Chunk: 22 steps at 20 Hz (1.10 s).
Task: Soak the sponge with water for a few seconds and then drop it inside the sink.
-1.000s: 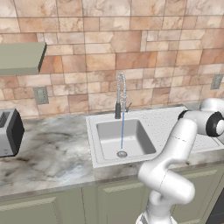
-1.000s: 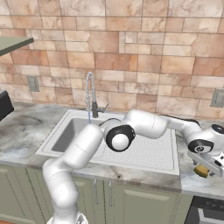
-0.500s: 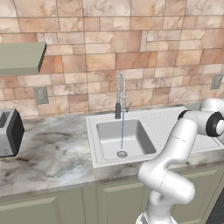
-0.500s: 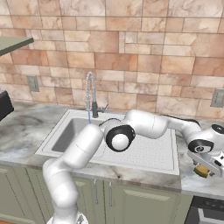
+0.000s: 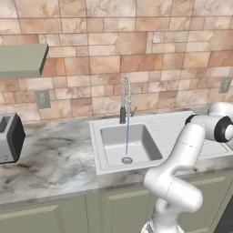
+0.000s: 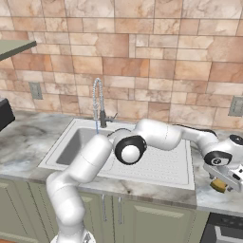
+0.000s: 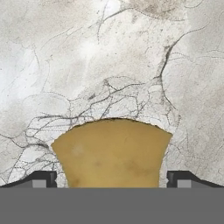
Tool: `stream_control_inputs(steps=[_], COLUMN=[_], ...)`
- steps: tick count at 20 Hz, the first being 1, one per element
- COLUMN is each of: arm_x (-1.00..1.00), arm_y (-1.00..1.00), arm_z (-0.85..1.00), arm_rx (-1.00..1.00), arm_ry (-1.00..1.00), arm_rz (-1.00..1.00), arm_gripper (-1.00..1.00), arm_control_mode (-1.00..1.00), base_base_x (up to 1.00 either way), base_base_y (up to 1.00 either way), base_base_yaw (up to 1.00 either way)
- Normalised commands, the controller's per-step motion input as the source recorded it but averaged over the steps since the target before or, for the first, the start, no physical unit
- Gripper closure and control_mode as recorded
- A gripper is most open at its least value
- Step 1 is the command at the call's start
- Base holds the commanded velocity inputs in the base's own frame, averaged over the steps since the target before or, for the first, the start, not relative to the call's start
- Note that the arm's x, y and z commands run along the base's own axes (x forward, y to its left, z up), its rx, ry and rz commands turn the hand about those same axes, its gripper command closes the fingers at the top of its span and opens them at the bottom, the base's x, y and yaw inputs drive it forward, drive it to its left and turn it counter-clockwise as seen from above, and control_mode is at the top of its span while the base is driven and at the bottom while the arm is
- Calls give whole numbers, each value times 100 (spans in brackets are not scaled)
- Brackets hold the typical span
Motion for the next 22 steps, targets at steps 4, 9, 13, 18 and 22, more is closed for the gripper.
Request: stream_control_inputs(steps=[4,9,13,18,22], arm_x=[0,0,0,0,-23], arm_y=[0,0,0,-4,28], arm_z=[-1,-4,0,0,12], arm_rx=[0,0,0,0,-1], arm_ry=[0,3,0,0,-4], arm_rz=[0,0,0,2,7], arm_gripper=[-100,100,100,100,100], arm_control_mode=[-100,-100,-100,-100,-100], base_base_x=[0,0,0,0,0], base_base_y=[0,0,0,0,0], base_base_yaw=[0,0,0,0,0])
